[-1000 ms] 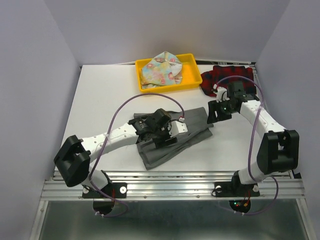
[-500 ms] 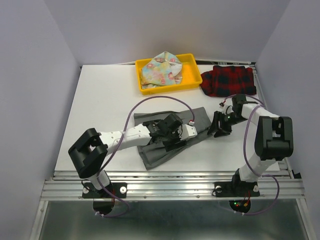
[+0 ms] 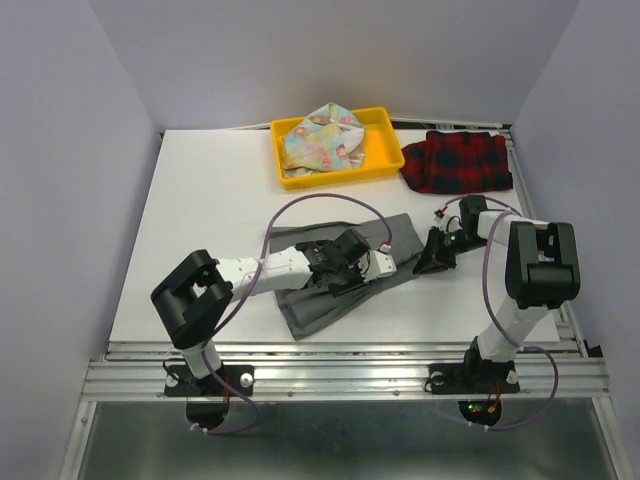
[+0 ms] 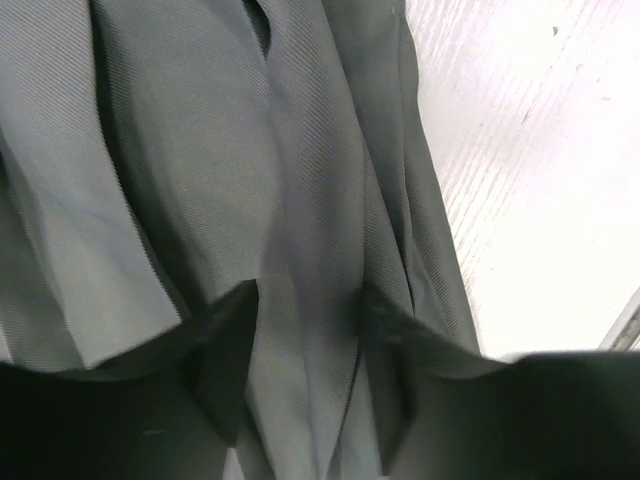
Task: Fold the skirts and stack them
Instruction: Fold the skirt
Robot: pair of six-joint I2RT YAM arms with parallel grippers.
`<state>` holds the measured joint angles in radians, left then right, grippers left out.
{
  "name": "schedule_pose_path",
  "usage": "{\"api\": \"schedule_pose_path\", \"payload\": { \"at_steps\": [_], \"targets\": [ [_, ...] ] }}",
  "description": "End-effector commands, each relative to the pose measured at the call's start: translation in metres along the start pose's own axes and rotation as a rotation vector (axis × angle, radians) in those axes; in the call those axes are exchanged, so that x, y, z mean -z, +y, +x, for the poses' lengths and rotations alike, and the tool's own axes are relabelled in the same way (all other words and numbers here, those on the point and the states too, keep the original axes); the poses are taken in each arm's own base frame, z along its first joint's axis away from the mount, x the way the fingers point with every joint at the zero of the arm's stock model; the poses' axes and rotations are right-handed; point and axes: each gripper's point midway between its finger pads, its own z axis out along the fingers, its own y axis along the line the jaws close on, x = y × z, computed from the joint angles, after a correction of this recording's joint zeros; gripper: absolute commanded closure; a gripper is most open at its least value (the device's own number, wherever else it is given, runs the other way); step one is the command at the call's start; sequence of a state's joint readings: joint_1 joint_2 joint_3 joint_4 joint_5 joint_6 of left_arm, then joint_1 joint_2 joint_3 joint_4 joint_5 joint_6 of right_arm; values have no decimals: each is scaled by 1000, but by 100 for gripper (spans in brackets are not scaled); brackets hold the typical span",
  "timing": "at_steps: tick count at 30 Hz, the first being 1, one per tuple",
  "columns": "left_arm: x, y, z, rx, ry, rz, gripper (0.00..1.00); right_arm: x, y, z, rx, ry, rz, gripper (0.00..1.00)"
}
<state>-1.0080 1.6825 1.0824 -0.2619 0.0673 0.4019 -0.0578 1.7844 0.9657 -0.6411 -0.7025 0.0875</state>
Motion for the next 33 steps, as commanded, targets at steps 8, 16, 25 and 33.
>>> {"api": "schedule_pose_path", "payload": {
  "at_steps": [8, 16, 25, 33],
  "targets": [
    [23, -14, 11, -33, 39, 68, 100, -1, -6, -13, 26, -81, 24, 99],
    [46, -22, 32, -79, 76, 95, 100, 0, -5, -15, 20, -94, 25, 99],
    [45, -37, 38, -95, 92, 167, 100, 1, -2, -12, 26, -89, 8, 99],
    [40, -54, 15, -124, 39, 219, 99, 0, -1, -9, 19, -83, -6, 99]
  ]
}}
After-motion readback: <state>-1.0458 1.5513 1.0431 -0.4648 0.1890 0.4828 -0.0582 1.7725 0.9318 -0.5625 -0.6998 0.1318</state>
